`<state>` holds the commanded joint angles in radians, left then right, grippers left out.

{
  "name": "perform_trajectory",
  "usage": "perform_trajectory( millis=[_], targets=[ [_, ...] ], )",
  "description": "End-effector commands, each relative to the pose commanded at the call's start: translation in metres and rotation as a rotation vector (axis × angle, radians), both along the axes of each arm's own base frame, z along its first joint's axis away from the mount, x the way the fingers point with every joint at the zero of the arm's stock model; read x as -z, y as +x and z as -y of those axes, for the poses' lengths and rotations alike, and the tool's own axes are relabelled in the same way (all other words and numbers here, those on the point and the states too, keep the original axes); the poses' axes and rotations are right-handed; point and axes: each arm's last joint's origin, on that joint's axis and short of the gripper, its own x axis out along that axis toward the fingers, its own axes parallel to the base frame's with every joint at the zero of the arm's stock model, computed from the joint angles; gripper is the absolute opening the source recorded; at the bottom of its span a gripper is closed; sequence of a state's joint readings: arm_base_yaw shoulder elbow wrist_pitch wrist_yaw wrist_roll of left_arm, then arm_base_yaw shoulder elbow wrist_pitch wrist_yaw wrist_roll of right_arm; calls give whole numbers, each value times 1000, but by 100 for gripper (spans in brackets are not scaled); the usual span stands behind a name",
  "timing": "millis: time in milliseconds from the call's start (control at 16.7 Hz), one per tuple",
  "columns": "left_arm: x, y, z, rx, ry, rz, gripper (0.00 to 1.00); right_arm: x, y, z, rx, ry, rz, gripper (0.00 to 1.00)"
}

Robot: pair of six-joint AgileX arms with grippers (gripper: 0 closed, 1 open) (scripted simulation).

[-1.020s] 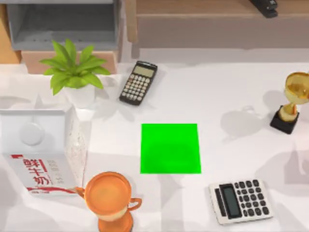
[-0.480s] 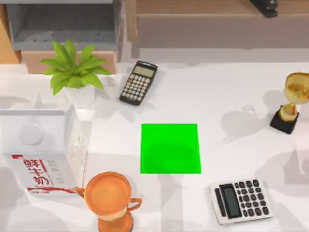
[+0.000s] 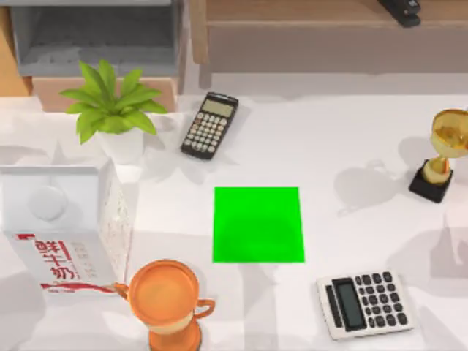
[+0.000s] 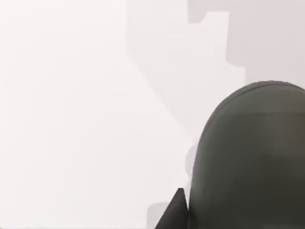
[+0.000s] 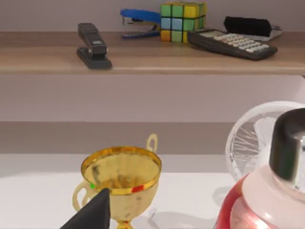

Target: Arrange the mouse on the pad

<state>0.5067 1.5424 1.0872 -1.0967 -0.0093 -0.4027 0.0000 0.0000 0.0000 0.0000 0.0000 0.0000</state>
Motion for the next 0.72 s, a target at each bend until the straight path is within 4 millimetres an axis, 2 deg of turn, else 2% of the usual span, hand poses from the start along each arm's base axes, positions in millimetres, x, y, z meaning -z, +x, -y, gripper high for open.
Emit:
perform_trajectory(
  millis=[420,720],
  targets=[
    [-6,3,1,-17,4,15,0,0,0,0,0,0,0,100],
    [-42,31,17,-170,10,122,0,0,0,0,0,0,0,100]
  ],
)
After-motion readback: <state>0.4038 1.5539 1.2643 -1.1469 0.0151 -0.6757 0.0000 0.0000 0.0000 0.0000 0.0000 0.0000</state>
